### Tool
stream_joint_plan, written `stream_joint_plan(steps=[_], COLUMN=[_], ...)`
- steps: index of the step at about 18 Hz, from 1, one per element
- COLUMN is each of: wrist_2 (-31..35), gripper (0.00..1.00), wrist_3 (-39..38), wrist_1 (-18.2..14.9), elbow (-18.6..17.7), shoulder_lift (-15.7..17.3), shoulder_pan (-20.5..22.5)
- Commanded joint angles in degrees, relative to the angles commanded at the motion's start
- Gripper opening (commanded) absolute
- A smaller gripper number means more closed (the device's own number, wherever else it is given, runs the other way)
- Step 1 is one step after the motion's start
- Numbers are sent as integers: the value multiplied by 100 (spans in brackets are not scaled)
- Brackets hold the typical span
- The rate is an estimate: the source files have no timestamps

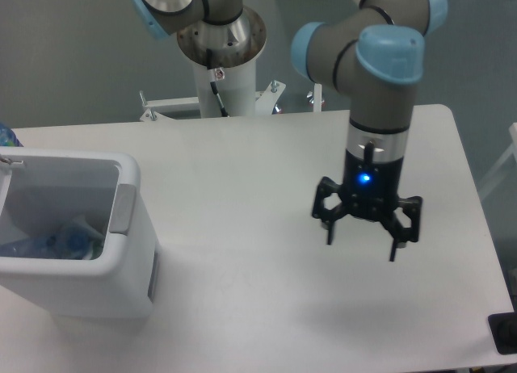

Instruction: Place the trash in the trash can

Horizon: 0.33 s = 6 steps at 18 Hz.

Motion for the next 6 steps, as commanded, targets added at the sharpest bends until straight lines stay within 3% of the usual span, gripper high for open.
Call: stream_joint_plan(steps=[6], wrist_2=[538], gripper=[100], wrist_3=[800], wrist_1=[-62], elbow=[-220], shoulder_lift=[-53], shoulder_pan=[88])
